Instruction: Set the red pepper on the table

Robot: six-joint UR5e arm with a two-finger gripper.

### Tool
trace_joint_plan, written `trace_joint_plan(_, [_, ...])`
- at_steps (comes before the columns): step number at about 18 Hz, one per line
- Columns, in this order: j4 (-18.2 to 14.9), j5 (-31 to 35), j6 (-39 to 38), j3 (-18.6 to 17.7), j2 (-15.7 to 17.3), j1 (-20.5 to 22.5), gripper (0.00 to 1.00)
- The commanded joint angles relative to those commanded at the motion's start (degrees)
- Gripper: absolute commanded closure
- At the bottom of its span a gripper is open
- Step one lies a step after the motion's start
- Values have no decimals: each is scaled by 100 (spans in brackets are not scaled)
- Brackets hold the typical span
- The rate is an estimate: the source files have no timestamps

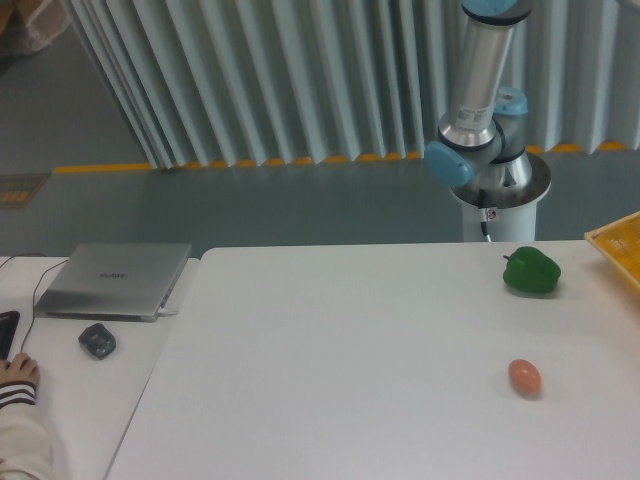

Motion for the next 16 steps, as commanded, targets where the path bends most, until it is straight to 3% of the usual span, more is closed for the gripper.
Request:
trace_joint_plan(4, [18, 9, 105, 53, -9, 52, 0])
trace_joint_plan(7, [52, 263, 395, -122, -9, 78, 0])
trace_joint_plan(16, [35, 510, 272, -167, -149, 96, 0])
